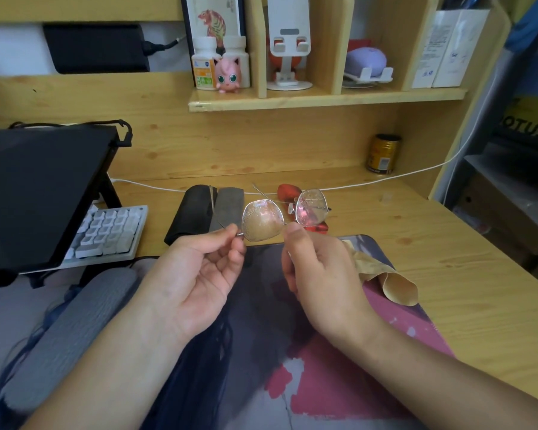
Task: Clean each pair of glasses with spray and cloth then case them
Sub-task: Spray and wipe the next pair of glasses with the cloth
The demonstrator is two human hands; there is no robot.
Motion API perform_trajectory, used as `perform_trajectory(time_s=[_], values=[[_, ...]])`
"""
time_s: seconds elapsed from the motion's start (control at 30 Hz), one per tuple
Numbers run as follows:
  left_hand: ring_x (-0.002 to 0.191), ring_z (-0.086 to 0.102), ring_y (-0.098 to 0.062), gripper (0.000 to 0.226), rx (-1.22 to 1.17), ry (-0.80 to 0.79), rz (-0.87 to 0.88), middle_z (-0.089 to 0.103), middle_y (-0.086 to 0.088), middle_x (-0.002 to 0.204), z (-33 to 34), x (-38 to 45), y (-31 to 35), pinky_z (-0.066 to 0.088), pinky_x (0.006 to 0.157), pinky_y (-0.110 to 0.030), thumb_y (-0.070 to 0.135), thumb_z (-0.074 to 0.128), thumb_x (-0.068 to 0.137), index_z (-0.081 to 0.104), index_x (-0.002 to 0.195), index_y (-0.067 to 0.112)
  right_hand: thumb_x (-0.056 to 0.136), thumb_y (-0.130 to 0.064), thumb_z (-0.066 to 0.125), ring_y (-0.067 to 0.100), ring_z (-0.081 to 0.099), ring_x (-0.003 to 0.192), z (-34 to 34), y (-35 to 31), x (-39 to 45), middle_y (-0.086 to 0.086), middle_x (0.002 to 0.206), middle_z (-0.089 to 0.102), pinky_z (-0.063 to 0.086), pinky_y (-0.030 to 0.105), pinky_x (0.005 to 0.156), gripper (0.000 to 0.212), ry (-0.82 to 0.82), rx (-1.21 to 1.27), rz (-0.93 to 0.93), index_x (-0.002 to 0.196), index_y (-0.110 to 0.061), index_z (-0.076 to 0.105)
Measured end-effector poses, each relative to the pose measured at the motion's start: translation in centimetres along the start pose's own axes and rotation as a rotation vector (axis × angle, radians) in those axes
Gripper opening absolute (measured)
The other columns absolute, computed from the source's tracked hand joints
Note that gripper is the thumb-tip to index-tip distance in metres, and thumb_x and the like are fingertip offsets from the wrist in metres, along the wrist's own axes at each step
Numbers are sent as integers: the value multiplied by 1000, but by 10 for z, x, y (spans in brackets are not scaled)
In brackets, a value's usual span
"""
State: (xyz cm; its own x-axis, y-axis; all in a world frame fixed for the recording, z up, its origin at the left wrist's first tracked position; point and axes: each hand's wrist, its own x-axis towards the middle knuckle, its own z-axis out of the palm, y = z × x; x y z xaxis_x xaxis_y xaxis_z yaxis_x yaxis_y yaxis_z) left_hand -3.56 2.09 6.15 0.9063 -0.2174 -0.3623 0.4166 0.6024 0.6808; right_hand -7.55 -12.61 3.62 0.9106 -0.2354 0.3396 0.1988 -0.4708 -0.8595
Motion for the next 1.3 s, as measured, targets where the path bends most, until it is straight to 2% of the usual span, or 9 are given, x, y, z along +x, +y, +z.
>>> perform_trajectory(time_s=[0.1,0.17,0.3,0.6,0.73,0.87,1.03,1.17,1.3], values=[[55,63,-10,6,34,-2,28,65,-8,69,-2,1,1,53,51,-15,-4,63,89,68,91,-2,87,-72,27,20,42,47,-13,4,6,8,49,45,38,36,48,77,13,130,81,62,0,44],[55,63,-11,8,58,-8,47,64,-7,66,-4,1,2,54,52,-15,-5,60,90,68,90,-2,89,-73,31,19,40,43,-27,6,14,10,50,48,32,26,44,77,65,291,202,58,-4,47],[55,63,-11,9,59,-7,58,64,-6,65,-6,4,5,53,51,-15,-5,58,90,66,91,-1,99,-60,33,23,39,43,-42,13,22,14,50,47,30,34,46,70,101,345,282,59,-7,54],[57,62,-10,22,38,-27,50,64,-6,69,-11,8,9,52,51,-14,1,68,70,67,92,-1,99,-40,34,19,37,41,-38,11,21,7,44,48,29,28,46,57,80,333,295,57,-8,52],[57,62,-10,20,57,-31,60,64,-6,68,-12,9,8,53,52,-15,0,67,73,67,93,-1,97,-63,34,20,40,43,-44,15,26,11,50,47,30,25,47,68,109,402,320,56,-13,54],[55,62,-11,9,112,-22,76,63,-6,68,-14,12,3,53,52,-16,-5,59,91,65,91,0,96,-70,33,18,38,45,-74,15,39,4,52,45,27,30,49,67,358,540,323,59,-18,52],[55,62,-10,12,213,-60,126,63,-4,69,-13,12,-1,53,52,-16,-5,57,93,65,89,3,101,-62,31,16,50,58,-116,52,57,2,65,54,39,35,54,56,665,240,231,70,-20,52],[55,61,-10,13,267,-84,170,62,-4,69,-15,12,0,54,52,-17,-5,57,94,65,88,3,98,-60,40,18,57,70,-125,83,65,6,79,58,49,39,61,43,665,100,264,81,-23,53],[55,60,-11,14,295,-114,204,61,-4,69,-18,13,3,53,52,-18,-5,56,94,65,87,3,98,-45,49,20,58,73,-124,101,71,13,93,63,59,56,78,19,650,1,295,86,-30,51]])
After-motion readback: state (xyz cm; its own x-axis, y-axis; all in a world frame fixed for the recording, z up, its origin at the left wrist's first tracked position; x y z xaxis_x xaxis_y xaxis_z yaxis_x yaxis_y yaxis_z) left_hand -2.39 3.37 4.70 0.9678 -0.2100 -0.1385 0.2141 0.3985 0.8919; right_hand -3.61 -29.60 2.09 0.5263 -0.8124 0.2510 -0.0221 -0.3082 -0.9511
